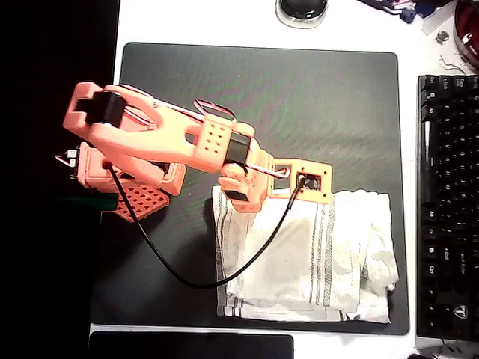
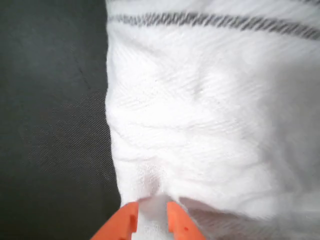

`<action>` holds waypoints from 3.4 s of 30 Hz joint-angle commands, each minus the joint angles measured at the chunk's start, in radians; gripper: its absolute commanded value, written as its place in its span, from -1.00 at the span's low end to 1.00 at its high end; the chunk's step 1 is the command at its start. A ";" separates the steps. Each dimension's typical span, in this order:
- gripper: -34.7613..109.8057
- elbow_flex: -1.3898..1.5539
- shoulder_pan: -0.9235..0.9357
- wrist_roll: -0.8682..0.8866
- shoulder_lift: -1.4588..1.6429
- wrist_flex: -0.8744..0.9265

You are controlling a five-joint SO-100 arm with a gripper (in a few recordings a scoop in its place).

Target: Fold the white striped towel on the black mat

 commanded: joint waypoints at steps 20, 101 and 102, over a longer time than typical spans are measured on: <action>-0.52 0.523 -0.196 0.138 1.006 0.118; -0.52 0.746 -0.238 0.146 1.198 0.268; -0.52 0.746 -0.238 0.146 1.198 0.268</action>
